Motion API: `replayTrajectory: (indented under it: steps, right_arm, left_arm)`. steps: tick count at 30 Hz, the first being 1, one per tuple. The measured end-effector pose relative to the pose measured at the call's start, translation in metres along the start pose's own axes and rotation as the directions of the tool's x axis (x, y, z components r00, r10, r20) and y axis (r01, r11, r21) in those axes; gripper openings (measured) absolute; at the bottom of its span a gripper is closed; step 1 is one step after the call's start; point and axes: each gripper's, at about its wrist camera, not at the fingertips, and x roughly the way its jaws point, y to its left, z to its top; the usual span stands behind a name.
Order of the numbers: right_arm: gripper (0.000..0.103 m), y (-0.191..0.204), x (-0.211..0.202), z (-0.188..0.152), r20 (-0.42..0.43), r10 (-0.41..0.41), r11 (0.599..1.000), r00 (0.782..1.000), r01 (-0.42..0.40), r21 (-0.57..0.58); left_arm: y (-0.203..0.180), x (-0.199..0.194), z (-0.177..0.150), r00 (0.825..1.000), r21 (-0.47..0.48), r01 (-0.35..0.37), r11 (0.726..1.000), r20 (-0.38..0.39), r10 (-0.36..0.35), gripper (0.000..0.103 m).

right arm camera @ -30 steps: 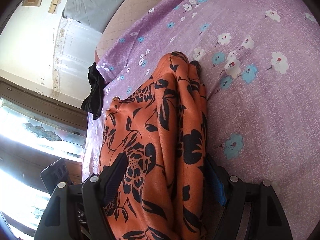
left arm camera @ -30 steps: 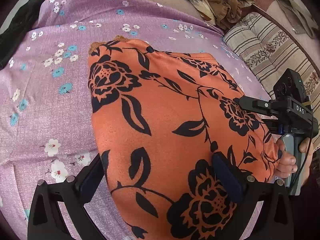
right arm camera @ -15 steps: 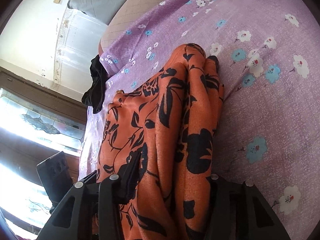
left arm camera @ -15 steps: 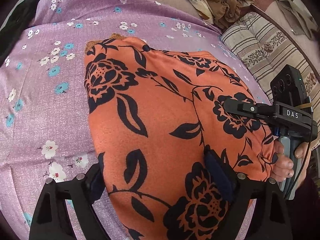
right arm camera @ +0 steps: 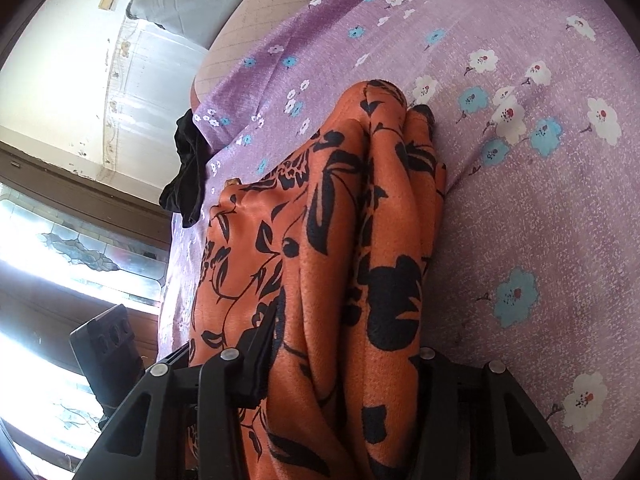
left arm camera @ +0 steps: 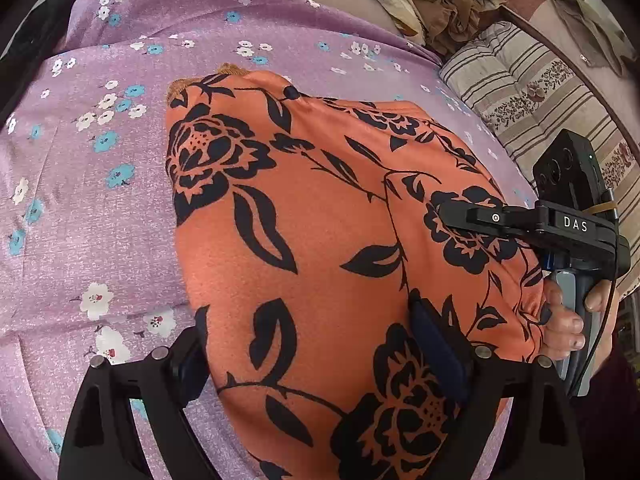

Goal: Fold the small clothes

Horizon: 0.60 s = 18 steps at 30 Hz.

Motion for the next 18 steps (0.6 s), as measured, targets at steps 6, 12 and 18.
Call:
replayTrajectory:
  steps: [6,12,18]
  right_arm:
    - [0.047,0.000,0.000,0.000,-0.001,0.000,1.000,1.000,0.000,0.000]
    - [0.047,0.000,0.000,0.000,0.004,-0.006,1.000,1.000,0.006,-0.005]
    - [0.047,0.011,-0.002,-0.004,0.031,-0.042,0.998,0.999,0.044,-0.054]
  left_arm:
    - [-0.002,0.003,0.000,1.000,0.017,-0.003,1.000,-0.006,0.003,0.093]
    - [-0.003,0.001,-0.001,1.000,0.029,-0.009,1.000,0.013,0.009,0.087]
    - [-0.009,-0.010,-0.001,0.996,0.073,-0.056,0.996,0.074,0.051,0.063]
